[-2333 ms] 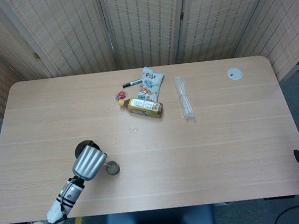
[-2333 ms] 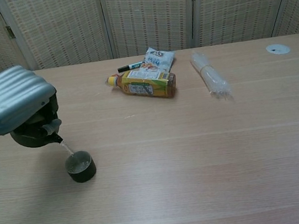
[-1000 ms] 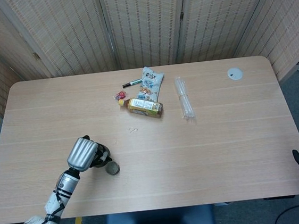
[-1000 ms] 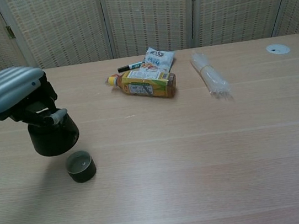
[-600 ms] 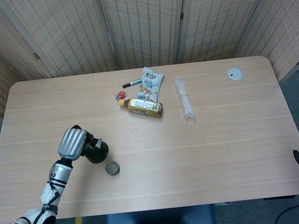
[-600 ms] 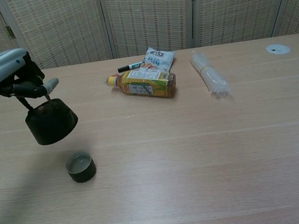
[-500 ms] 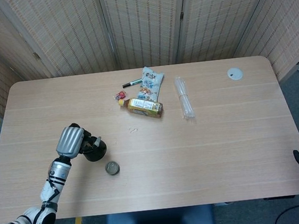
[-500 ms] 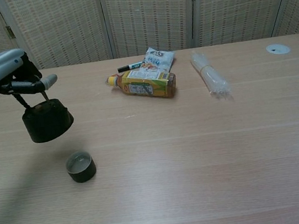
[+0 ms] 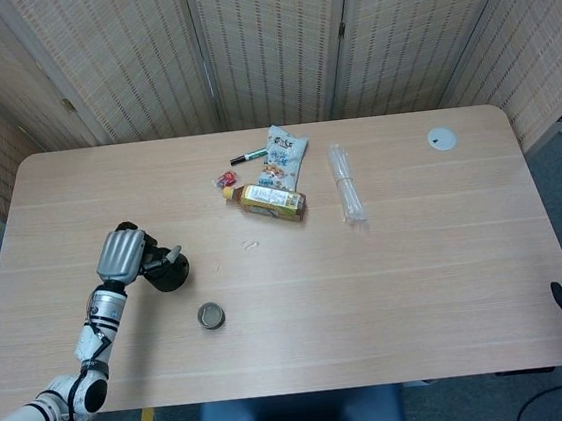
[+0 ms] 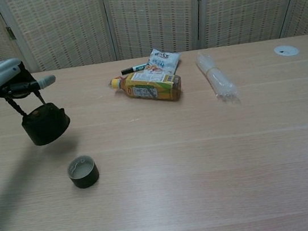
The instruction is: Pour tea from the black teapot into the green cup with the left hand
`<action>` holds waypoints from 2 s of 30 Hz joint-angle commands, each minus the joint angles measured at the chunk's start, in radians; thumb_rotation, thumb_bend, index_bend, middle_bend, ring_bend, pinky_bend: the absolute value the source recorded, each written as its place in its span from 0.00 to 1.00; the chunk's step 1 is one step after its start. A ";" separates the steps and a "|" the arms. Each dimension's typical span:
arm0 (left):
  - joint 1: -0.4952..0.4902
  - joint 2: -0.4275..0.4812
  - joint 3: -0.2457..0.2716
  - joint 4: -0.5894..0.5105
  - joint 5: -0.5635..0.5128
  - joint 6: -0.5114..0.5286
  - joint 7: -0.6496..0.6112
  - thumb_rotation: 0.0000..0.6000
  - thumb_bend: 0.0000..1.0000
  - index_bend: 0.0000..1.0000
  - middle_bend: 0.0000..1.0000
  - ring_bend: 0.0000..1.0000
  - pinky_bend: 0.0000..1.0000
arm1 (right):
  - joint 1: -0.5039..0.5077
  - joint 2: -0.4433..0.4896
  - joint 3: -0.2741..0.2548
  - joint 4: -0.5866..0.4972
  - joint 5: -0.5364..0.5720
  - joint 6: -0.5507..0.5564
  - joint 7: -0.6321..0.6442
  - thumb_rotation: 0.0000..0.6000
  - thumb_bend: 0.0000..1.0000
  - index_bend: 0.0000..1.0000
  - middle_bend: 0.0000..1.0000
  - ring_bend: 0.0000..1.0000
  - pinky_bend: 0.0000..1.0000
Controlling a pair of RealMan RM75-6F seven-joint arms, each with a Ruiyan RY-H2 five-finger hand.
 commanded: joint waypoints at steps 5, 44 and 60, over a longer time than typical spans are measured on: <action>-0.019 -0.041 0.004 0.099 -0.017 -0.031 0.012 0.21 0.25 0.98 1.00 0.85 0.27 | 0.001 -0.002 0.002 0.001 0.007 -0.006 -0.001 1.00 0.38 0.08 0.19 0.25 0.00; -0.030 -0.105 0.027 0.151 -0.048 -0.090 0.114 0.21 0.25 0.58 0.59 0.46 0.21 | 0.002 -0.011 0.001 0.013 0.015 -0.017 0.008 1.00 0.38 0.08 0.19 0.25 0.00; -0.007 -0.051 -0.004 0.053 -0.088 -0.048 0.114 0.22 0.25 0.38 0.37 0.27 0.12 | 0.005 0.001 0.004 0.002 0.002 -0.007 0.006 1.00 0.38 0.08 0.19 0.25 0.00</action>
